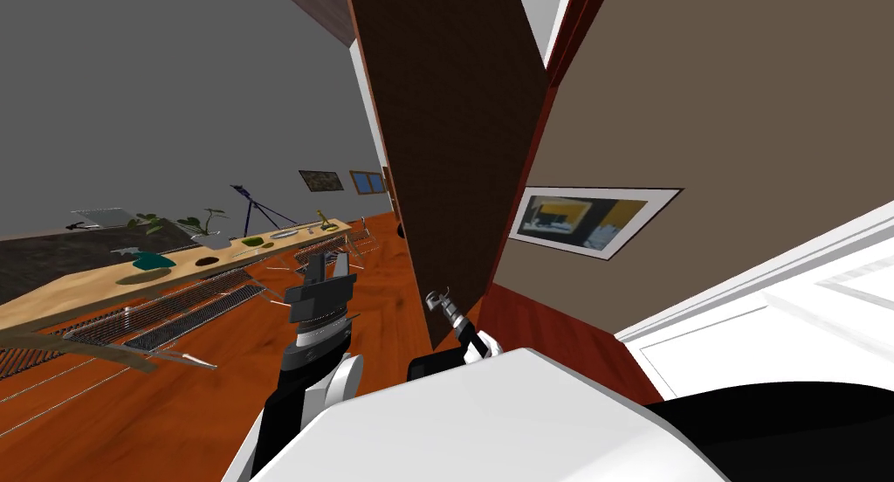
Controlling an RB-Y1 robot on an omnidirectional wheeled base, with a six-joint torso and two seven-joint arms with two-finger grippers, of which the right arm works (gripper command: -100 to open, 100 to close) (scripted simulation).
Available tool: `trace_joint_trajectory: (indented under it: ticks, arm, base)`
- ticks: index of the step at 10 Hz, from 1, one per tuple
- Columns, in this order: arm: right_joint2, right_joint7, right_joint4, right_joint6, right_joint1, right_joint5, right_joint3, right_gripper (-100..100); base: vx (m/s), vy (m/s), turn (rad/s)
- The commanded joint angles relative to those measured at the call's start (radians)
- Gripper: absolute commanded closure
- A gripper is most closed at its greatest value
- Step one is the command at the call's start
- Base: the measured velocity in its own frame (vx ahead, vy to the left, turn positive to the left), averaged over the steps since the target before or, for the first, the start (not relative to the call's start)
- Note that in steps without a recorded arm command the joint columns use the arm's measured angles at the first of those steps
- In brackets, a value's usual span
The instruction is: Push the door open
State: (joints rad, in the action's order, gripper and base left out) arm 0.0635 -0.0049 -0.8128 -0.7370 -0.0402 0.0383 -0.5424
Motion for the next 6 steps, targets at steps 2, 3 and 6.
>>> trace_joint_trajectory:
  ticks: [2,3,6]
  arm:
    - [0.009,0.000,0.034,-0.019,-0.021,0.012,0.040,100]
    - [0.009,0.002,0.036,-0.020,-0.022,0.014,0.050,100]
    - [0.007,0.007,0.041,-0.020,-0.025,0.019,0.071,100]
  base:
    - [0.068,0.080,-0.025]
    - [0.086,0.133,-0.054]
    - [0.052,0.053,-0.021]
